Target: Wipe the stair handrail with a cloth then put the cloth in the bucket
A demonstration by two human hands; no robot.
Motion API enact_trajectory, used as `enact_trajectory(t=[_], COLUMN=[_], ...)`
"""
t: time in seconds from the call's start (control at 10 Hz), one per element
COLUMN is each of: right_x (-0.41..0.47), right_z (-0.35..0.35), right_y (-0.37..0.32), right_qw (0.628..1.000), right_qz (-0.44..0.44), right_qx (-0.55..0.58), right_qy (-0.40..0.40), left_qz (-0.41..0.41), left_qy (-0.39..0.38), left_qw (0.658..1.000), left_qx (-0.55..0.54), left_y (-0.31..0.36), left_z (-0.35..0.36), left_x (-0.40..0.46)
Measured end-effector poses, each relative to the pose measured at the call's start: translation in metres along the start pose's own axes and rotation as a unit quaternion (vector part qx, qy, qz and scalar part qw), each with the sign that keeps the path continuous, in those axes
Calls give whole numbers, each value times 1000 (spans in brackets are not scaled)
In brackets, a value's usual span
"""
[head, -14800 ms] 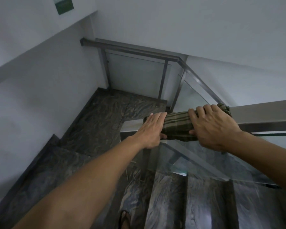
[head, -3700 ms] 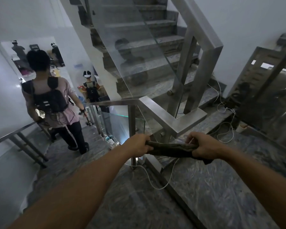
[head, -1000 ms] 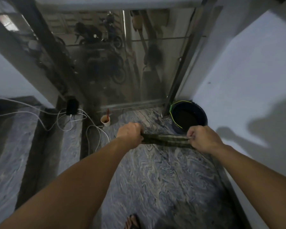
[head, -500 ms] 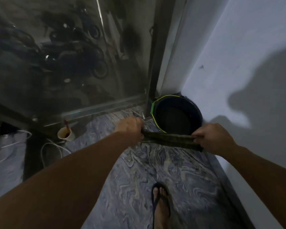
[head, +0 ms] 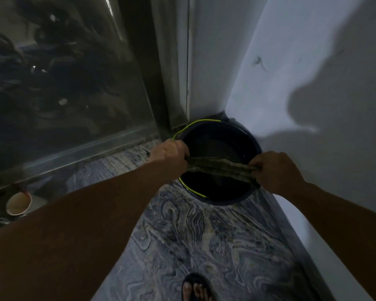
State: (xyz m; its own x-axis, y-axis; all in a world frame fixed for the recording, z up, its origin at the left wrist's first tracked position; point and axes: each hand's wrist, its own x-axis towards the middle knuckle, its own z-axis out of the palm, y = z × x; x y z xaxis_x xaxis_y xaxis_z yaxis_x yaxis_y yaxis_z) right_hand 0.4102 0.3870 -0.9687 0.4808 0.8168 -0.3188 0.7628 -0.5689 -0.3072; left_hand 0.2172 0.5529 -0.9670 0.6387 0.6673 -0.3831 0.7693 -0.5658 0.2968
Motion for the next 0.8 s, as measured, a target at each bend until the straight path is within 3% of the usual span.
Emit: enact_trajectory(t=[0.3,0.5,0.7,0.8], right_x=[32,20,-22,-61], right_z=[32,45,25,0], right_y=[5,13,11,-2], right_qw=[995,994,996,995], right_qz=[46,73,22,80], right_qx=[88,80,85,25], right_qy=[18,-33,-26,-52], left_qz=[-19,-10,-10,3], left_qy=[-4,-73,-86,-87], left_qw=[996,996,995,996], left_qx=[-91,-56,-52,-8], left_y=[4,2,-11,-14], left_z=[36,41,11,-6], left_x=[43,31,-10,-47])
